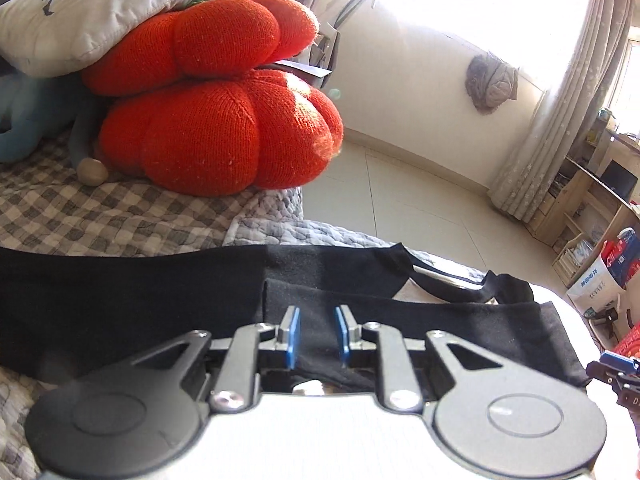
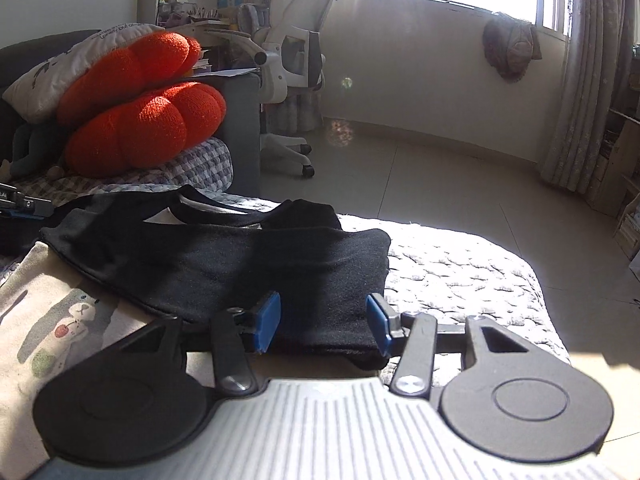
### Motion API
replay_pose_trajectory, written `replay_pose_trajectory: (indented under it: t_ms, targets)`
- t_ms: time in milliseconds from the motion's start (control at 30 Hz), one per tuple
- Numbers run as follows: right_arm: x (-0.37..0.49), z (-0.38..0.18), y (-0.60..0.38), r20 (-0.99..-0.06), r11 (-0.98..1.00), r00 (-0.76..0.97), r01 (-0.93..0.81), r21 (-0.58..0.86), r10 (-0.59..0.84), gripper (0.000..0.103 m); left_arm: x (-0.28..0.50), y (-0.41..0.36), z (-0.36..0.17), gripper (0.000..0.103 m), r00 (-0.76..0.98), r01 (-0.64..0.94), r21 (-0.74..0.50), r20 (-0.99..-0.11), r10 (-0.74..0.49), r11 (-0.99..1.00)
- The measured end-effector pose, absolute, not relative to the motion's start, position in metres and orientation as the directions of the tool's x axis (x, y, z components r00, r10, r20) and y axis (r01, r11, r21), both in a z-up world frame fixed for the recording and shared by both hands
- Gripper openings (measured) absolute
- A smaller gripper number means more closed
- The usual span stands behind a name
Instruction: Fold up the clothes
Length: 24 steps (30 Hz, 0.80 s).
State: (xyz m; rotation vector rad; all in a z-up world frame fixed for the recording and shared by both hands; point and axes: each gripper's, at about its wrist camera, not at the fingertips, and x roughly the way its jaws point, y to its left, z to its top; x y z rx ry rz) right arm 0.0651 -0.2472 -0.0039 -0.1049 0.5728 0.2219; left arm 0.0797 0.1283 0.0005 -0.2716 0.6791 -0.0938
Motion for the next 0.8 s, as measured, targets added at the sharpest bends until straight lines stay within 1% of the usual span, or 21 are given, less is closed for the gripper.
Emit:
replay_pose_trajectory:
  t_ms: [100, 133, 200, 267, 300, 333, 400, 500, 633, 800]
  targets:
    - [0.069, -0.011, -0.242, -0.583, 0.969, 0.795, -0.242, -0.046, 0.170, 0.051, 0.082, 0.127, -0.011, 0.013, 0.730, -0.039, -0.220, -0.672, -0.123, 0.975]
    - [0.071, -0.015, -0.240, -0.601, 0.969, 0.785, -0.239, -0.066, 0.152, 0.051, 0.081, 0.129, -0.012, 0.013, 0.725, -0.052, -0.211, -0.680, -0.108, 0.976]
    - [0.072, -0.019, -0.238, -0.619, 0.967, 0.774, -0.237, -0.087, 0.134, 0.051, 0.077, 0.142, -0.008, 0.013, 0.727, -0.084, -0.242, -0.679, -0.107, 0.967]
    - [0.070, -0.017, -0.238, -0.613, 0.967, 0.777, -0.241, -0.078, 0.144, 0.051, 0.070, 0.163, 0.001, 0.014, 0.748, -0.130, -0.316, -0.653, -0.116, 0.940]
    - [0.069, -0.015, -0.237, -0.606, 0.968, 0.781, -0.243, -0.068, 0.154, 0.051, 0.066, 0.171, 0.004, 0.018, 0.758, -0.154, -0.342, -0.642, -0.111, 0.927]
    - [0.069, -0.012, -0.237, -0.598, 0.968, 0.784, -0.246, -0.057, 0.164, 0.051, 0.062, 0.179, 0.007, 0.027, 0.768, -0.184, -0.358, -0.634, -0.093, 0.915]
    - [0.068, -0.007, -0.235, -0.586, 0.966, 0.788, -0.255, -0.033, 0.188, 0.051, 0.057, 0.190, 0.009, 0.041, 0.775, -0.238, -0.360, -0.631, -0.047, 0.902]
    - [0.069, -0.002, -0.230, -0.580, 0.964, 0.784, -0.267, 0.005, 0.220, 0.055, 0.053, 0.204, 0.008, 0.043, 0.756, -0.329, -0.330, -0.654, 0.037, 0.885]
    - [0.072, 0.004, -0.218, -0.583, 0.958, 0.772, -0.284, 0.041, 0.254, 0.056, 0.050, 0.224, -0.001, 0.055, 0.702, -0.460, -0.301, -0.700, 0.134, 0.836]
    - [0.071, 0.011, -0.200, -0.574, 0.950, 0.769, -0.307, 0.055, 0.282, 0.060, 0.046, 0.255, -0.015, 0.056, 0.621, -0.592, -0.269, -0.754, 0.216, 0.760]
